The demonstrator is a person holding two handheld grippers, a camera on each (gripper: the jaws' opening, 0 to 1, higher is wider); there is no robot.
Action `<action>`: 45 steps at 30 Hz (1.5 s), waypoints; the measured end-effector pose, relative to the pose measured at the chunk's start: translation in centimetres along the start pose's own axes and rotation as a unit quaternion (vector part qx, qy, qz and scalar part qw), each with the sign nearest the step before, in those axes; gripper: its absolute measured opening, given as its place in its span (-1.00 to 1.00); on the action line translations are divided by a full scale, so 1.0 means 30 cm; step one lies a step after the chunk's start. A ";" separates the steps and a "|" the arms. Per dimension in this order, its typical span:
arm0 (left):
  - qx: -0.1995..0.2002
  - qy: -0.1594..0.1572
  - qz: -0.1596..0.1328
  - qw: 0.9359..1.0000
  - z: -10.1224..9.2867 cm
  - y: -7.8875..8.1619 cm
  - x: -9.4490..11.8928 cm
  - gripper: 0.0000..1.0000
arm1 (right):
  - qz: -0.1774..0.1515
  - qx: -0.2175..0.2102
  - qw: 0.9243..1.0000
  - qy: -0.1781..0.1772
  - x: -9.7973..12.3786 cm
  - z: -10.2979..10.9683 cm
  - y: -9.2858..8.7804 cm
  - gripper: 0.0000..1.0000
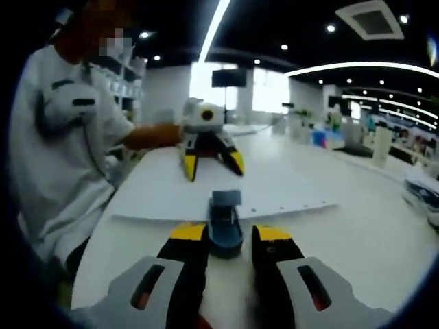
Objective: Pick up the paper insert the paper into the punch align the paper edges press the punch to punch holes
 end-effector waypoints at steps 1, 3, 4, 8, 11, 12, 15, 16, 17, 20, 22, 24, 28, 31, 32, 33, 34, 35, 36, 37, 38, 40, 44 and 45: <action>0.000 0.000 0.000 1.000 0.000 0.000 0.000 0.02 | -0.003 -0.006 1.000 -0.004 0.008 0.003 0.005 -0.41; -0.002 -0.004 -0.001 1.000 -0.004 0.001 0.000 0.04 | -0.011 -0.014 1.000 -0.024 0.024 0.007 0.014 -0.33; -0.002 -0.005 0.000 1.000 -0.005 0.001 0.000 0.07 | -0.019 -0.026 0.999 -0.035 0.034 0.011 0.019 -0.31; -0.004 -0.009 0.001 1.000 -0.011 0.002 -0.001 0.28 | -0.058 -0.043 0.994 -0.087 0.079 0.033 0.052 -0.36; -0.003 -0.006 0.003 1.000 -0.009 0.002 -0.002 0.30 | -0.089 -0.050 0.984 -0.145 0.104 0.058 0.081 -0.38; -0.002 -0.005 0.002 1.000 -0.009 0.003 -0.003 0.30 | -0.095 -0.052 0.982 -0.156 0.105 0.067 0.085 -0.37; -0.001 -0.001 0.002 1.000 -0.010 0.003 -0.006 0.30 | -0.103 -0.054 0.979 -0.169 0.105 0.095 0.083 -0.36; 0.000 0.000 0.002 1.000 -0.010 0.003 -0.007 0.30 | -0.107 -0.059 0.977 -0.174 0.107 0.098 0.080 -0.36; 0.001 0.002 0.001 1.000 -0.010 0.004 -0.009 0.30 | -0.109 -0.064 0.976 -0.178 0.108 0.102 0.077 -0.35; 0.001 0.003 0.001 1.000 -0.009 0.004 -0.010 0.30 | -0.122 -0.070 0.971 -0.193 0.118 0.112 0.075 -0.35; 0.001 0.002 0.002 1.000 -0.009 0.004 -0.009 0.30 | -0.146 -0.079 0.962 -0.216 0.132 0.108 0.086 -0.36; -0.014 0.009 -0.001 1.000 -0.006 0.007 -0.004 0.27 | -0.175 -0.082 0.947 -0.256 0.152 0.094 0.101 -0.36; -0.014 0.008 -0.014 1.000 -0.004 0.024 0.011 0.23 | -0.233 -0.112 0.900 -0.352 0.191 0.057 0.116 -0.38; 0.020 0.009 -0.054 0.998 0.007 0.074 0.026 0.21 | -0.253 -0.123 0.874 -0.396 0.210 0.045 0.096 -0.43; 0.021 0.009 -0.052 0.998 0.011 0.084 0.026 0.17 | -0.254 -0.124 0.868 -0.408 0.212 0.041 0.083 -0.44; 0.023 0.009 -0.053 0.998 0.012 0.096 0.023 0.11 | -0.250 -0.126 0.868 -0.410 0.206 0.040 0.072 -0.44; 0.021 0.008 -0.048 0.999 0.007 0.107 0.016 0.03 | -0.243 -0.135 0.868 -0.411 0.211 0.039 0.072 -0.43; 0.015 0.005 -0.042 0.999 0.004 0.118 0.009 -0.06 | -0.248 -0.131 0.865 -0.416 0.214 0.041 0.077 -0.44; 0.013 0.005 -0.041 0.999 0.001 0.126 0.000 -0.08 | -0.248 -0.126 0.863 -0.421 0.213 0.042 0.077 -0.44; 0.007 0.001 -0.038 0.999 -0.003 0.142 -0.018 -0.07 | -0.242 -0.125 0.866 -0.420 0.209 0.042 0.075 -0.44; 0.004 -0.002 -0.038 0.999 -0.006 0.150 -0.028 -0.03 | -0.237 -0.126 0.867 -0.420 0.205 0.042 0.072 -0.44; -0.001 -0.013 -0.036 0.999 -0.014 0.172 -0.066 0.00 | -0.226 -0.118 0.868 -0.426 0.199 0.042 0.072 -0.43; -0.006 -0.028 -0.030 0.999 -0.023 0.201 -0.129 0.00 | -0.213 -0.116 0.869 -0.431 0.194 0.040 0.066 -0.41; -0.006 -0.031 -0.030 0.999 -0.027 0.209 -0.145 0.00 | -0.211 -0.116 0.868 -0.433 0.195 0.039 0.064 -0.41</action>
Point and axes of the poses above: the point that each gripper's makers call its tool centre point, and the gripper's own axes: x roughly backward along the fingers, z roughly to its left, y roughly out of its top, the point moved 7 cm from there along x, roughly backward along the fingers, and after that the axes turned 6 degrees about z, right-handed, at the moved point
